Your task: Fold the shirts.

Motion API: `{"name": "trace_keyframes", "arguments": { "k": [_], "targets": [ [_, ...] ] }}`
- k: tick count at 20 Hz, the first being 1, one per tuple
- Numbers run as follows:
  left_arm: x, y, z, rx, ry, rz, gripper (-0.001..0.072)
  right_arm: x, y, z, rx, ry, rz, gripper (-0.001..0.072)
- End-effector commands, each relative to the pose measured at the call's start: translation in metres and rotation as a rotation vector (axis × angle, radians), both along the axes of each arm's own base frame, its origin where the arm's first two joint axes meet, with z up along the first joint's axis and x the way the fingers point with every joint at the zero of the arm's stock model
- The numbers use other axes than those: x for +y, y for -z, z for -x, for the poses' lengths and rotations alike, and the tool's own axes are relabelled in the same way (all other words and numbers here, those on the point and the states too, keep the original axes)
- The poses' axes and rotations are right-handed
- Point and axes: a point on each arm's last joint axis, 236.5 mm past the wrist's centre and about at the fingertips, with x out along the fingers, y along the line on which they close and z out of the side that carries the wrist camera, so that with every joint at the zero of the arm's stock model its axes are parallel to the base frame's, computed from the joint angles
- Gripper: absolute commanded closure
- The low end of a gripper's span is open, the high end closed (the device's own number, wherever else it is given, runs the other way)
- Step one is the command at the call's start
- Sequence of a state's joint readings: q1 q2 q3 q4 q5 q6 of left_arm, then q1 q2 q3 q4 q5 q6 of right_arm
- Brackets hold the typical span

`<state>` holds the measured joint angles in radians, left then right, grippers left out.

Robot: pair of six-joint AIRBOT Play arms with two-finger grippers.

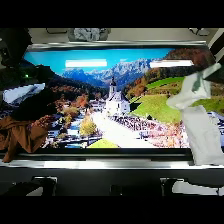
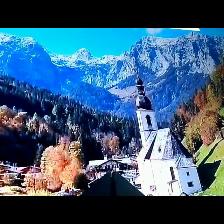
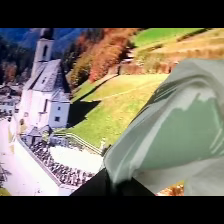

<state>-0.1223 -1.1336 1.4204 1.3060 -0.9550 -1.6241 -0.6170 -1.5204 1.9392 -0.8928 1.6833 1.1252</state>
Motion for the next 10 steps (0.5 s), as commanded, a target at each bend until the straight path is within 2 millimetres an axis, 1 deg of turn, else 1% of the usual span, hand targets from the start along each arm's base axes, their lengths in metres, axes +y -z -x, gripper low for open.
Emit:
{"name": "trace_keyframes", "arguments": {
  "k": [1,4,7,9,10],
  "targets": [
    [0.000,0.000,0.000,-0.002,-0.001,0.000,0.0682,-0.062,0.005,0.030,0.052,0.141,0.056,0.0664],
    [0.000,0.000,0.000,-0.002,-0.001,0.000,0.0682,-0.087,0.004,0.040,0.045,0.207,0.058,0.0664],
    [0.000,0.000,0.000,-0.002,-0.001,0.000,0.0682,-0.107,-0.004,0.035,-0.011,0.267,0.085,0.0664],
    [0.000,0.000,0.000,-0.002,-0.001,0.000,0.0682,-0.110,-0.013,0.033,-0.037,0.283,0.102,0.0663],
    [0.000,0.000,0.000,-0.002,-0.001,0.000,0.0682,-0.110,-0.015,0.036,-0.029,0.295,0.106,0.0663]
  ]
}}
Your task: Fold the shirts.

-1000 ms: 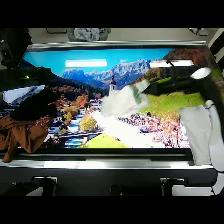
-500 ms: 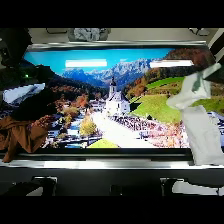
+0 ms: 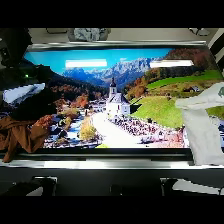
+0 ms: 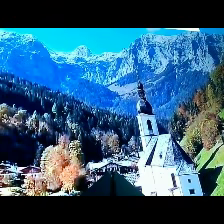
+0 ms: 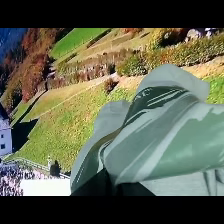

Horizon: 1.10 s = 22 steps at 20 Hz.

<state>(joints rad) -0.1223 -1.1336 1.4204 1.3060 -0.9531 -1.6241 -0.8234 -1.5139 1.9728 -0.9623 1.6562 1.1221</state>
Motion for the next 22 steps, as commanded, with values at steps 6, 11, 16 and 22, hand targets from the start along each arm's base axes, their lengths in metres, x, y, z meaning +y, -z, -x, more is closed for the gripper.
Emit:
{"name": "trace_keyframes", "arguments": {
  "k": [6,11,16,22],
  "targets": [
    [0.000,0.000,0.000,0.000,0.000,0.000,0.0682,-0.034,0.040,0.088,0.393,0.137,0.109,0.0662],
    [0.000,0.000,0.000,-0.001,0.000,0.000,0.0682,-0.026,0.108,0.164,0.717,0.194,0.079,0.0662],
    [0.000,0.000,0.000,0.000,0.000,0.000,0.0682,-0.007,0.180,0.222,0.918,0.181,0.074,0.0662],
    [0.000,0.000,0.000,-0.001,0.000,0.000,0.0682,-0.016,0.207,0.238,0.969,0.178,0.134,0.0661]
  ]
}}
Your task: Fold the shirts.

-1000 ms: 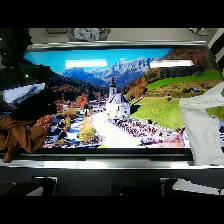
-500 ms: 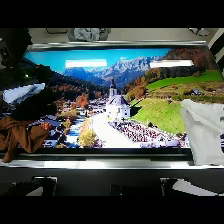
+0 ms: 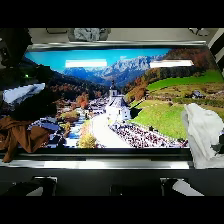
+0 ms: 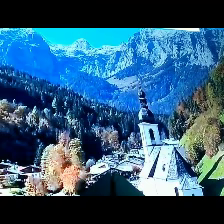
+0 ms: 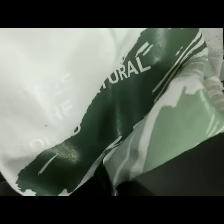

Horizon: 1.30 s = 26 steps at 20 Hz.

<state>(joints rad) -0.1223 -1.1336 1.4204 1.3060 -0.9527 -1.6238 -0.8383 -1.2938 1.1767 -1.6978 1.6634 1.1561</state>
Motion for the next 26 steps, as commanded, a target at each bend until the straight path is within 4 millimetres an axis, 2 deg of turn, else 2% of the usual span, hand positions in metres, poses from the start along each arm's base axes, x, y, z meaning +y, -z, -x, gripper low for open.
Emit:
{"name": "trace_keyframes", "arguments": {
  "k": [1,2,3,4,6,7,8,9,10,11,12,13,14,15,16,17,18,19,21,22,24,26],
  "targets": [
    [0.000,0.000,0.000,-0.001,0.000,0.000,0.0682,-0.012,0.010,0.016,0.058,-0.018,0.059,0.0655],
    [0.000,0.000,0.000,-0.001,0.000,0.000,0.0682,-0.012,0.010,0.014,0.052,0.000,0.063,0.0504],
    [0.000,0.000,0.000,-0.001,0.000,0.000,0.0682,-0.009,0.011,0.010,0.034,0.004,0.055,0.0210],
    [0.000,-0.001,0.000,-0.004,-0.001,0.001,0.0682,-0.009,0.012,0.004,0.004,-0.016,0.051,0.0004],
    [0.000,-0.006,-0.001,-0.014,-0.001,0.002,0.0682,-0.021,-0.004,-0.011,-0.055,-0.063,0.085,0.0011],
    [0.000,-0.014,-0.002,-0.033,0.000,0.002,0.0683,-0.039,-0.026,-0.028,-0.120,-0.087,0.155,0.0011],
    [0.000,-0.026,-0.003,-0.068,0.017,-0.018,0.0683,-0.061,-0.056,-0.051,-0.213,-0.116,0.255,0.0012],
    [0.002,-0.042,-0.004,-0.115,0.032,-0.052,0.0684,-0.084,-0.099,-0.080,-0.346,-0.144,0.381,0.0013],
    [0.012,-0.060,-0.007,-0.159,0.013,-0.099,0.0685,-0.099,-0.155,-0.120,-0.535,-0.180,0.512,0.0014],
    [0.029,-0.072,-0.013,-0.186,-0.034,-0.161,0.0686,-0.102,-0.215,-0.158,-0.711,-0.238,0.637,0.0015],
    [0.050,-0.075,-0.019,-0.176,-0.103,-0.228,0.0686,-0.087,-0.273,-0.194,-0.879,-0.324,0.738,0.0016],
    [0.075,-0.066,-0.024,-0.119,-0.179,-0.302,0.0686,-0.055,-0.314,-0.226,-1.009,-0.418,0.783,0.0017],
    [0.092,-0.047,-0.026,-0.035,-0.222,-0.368,0.0686,-0.016,-0.331,-0.252,-1.087,-0.499,0.763,0.0018],
    [0.101,-0.017,-0.025,0.072,-0.233,-0.417,0.0684,0.034,-0.325,-0.274,-1.120,-0.596,0.680,0.0024],
    [0.102,0.021,-0.018,0.217,-0.220,-0.436,0.0680,0.084,-0.301,-0.288,-1.091,-0.687,0.557,0.0053],
    [0.098,0.059,-0.004,0.368,-0.194,-0.439,0.0602,0.134,-0.267,-0.298,-1.026,-0.771,0.414,0.0055],
    [0.089,0.096,0.016,0.527,-0.152,-0.435,0.0319,0.173,-0.228,-0.299,-0.923,-0.854,0.293,0.0018],
    [0.079,0.125,0.039,0.652,-0.084,-0.445,0.0074,0.204,-0.182,-0.289,-0.776,-0.913,0.165,0.0008],
    [0.065,0.161,0.072,0.720,0.024,-0.472,0.0054,0.239,-0.103,-0.251,-0.481,-0.963,-0.055,0.0031],
    [0.060,0.171,0.081,0.688,0.009,-0.451,0.0053,0.251,-0.077,-0.234,-0.406,-0.978,-0.133,0.0045],
    [0.045,0.183,0.092,0.603,-0.003,-0.373,0.0054,0.269,-0.043,-0.218,-0.383,-0.979,-0.196,0.0094],
    [0.042,0.186,0.091,0.565,0.002,-0.363,0.0054,0.279,-0.026,-0.213,-0.390,-0.974,-0.192,0.0091]
  ]
}}
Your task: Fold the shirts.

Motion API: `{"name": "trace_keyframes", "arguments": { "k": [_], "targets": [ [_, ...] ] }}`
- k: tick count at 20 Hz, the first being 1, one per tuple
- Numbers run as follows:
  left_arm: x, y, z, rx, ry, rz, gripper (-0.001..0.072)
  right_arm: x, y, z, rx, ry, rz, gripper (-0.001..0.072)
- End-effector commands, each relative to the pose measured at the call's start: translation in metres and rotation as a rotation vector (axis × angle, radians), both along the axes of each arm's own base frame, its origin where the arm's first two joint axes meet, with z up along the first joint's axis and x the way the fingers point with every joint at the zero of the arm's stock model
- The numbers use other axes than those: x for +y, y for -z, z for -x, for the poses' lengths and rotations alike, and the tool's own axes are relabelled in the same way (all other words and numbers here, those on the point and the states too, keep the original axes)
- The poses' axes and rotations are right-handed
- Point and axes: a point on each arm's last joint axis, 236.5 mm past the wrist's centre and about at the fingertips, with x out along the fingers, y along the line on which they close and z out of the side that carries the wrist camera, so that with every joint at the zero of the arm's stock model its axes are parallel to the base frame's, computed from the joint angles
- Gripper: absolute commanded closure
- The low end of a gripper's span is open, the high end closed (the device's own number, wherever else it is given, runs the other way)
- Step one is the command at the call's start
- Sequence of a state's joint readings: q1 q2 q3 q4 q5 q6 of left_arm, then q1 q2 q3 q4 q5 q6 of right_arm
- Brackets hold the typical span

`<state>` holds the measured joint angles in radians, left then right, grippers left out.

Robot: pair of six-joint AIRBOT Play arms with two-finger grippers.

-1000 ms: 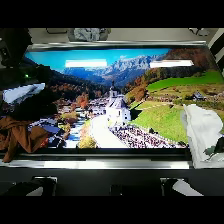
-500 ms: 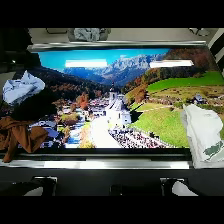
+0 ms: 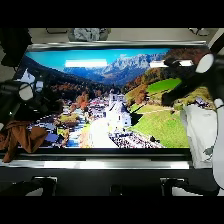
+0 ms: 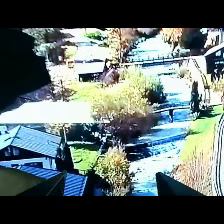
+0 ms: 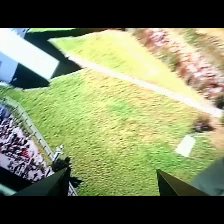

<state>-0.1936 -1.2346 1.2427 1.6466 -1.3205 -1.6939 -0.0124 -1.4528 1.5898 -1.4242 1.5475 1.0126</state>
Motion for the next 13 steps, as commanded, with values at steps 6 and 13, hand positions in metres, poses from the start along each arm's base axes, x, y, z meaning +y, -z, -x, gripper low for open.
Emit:
{"name": "trace_keyframes", "arguments": {
  "k": [6,13],
  "targets": [
    [-0.0095,0.0184,0.0116,-0.031,0.001,0.040,0.0054,0.0345,0.0416,0.0315,0.118,-0.046,-0.033,0.0082],
    [-0.0095,0.0184,0.0116,-0.031,0.001,0.040,0.0054,0.0337,0.0419,0.0387,0.156,-0.002,-0.034,0.0082]
  ]
}}
